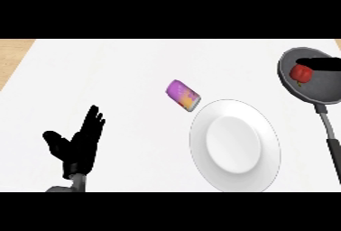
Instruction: Pick the bell pepper from the plate and place it in the pan
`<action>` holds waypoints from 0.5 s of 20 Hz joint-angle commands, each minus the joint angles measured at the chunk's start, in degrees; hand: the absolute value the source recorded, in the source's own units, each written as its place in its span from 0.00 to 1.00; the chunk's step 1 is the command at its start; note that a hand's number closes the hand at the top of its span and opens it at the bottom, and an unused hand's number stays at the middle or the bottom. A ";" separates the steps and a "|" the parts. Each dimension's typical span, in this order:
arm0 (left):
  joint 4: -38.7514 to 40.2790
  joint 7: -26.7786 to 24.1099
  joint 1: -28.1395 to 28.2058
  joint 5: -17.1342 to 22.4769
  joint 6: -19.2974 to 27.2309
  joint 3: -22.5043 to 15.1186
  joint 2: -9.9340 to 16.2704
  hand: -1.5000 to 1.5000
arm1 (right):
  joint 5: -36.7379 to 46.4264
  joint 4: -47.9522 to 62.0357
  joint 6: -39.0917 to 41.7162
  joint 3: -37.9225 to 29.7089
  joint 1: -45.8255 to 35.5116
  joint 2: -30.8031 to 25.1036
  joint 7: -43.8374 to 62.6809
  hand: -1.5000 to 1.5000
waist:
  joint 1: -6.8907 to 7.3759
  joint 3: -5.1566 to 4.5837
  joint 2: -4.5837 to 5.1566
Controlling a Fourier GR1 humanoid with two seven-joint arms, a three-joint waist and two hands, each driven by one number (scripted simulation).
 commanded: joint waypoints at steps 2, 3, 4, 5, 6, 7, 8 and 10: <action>2.20 0.64 0.84 0.72 -1.00 0.99 0.91 0.50 | -9.33 1.68 11.26 -8.03 1.14 -3.08 -6.97 0.00 | -1.47 -0.35 -0.14; 1.36 0.89 2.21 1.14 -0.87 0.66 0.30 0.50 | -10.32 2.40 12.66 -9.03 3.66 -3.51 -8.96 0.00 | -1.49 -0.34 -0.25; 0.80 1.12 1.80 0.66 -0.15 0.54 0.18 0.50 | -12.00 2.82 16.92 -10.34 4.20 -4.81 -10.00 0.00 | -2.11 -0.34 -0.52; 0.81 1.40 1.63 1.20 -1.19 1.08 1.02 0.50 | -12.23 3.39 19.38 -10.34 3.20 -6.30 -8.59 0.00 | -2.06 -0.48 -0.76; 0.79 1.23 1.38 -0.49 0.99 -0.42 -0.72 0.50 | -12.59 3.66 21.24 -10.59 4.76 -6.40 -11.21 0.00 | -1.91 -0.40 -0.51; 0.39 2.30 1.43 1.41 -0.57 0.80 0.20 0.50 | -13.26 4.29 24.12 -10.91 7.20 -5.75 -13.81 0.00 | -2.23 -0.43 -0.70; -0.20 2.39 2.22 0.28 0.78 0.48 0.13 0.50 | -13.96 4.43 27.49 -11.26 7.85 -7.03 -14.48 0.00 | -2.54 -0.48 -1.01; 0.81 0.97 1.82 -0.71 1.92 0.00 -1.31 0.50 | -14.22 4.66 32.17 -11.04 9.43 -8.09 -17.01 0.00 | -2.62 -0.51 -0.97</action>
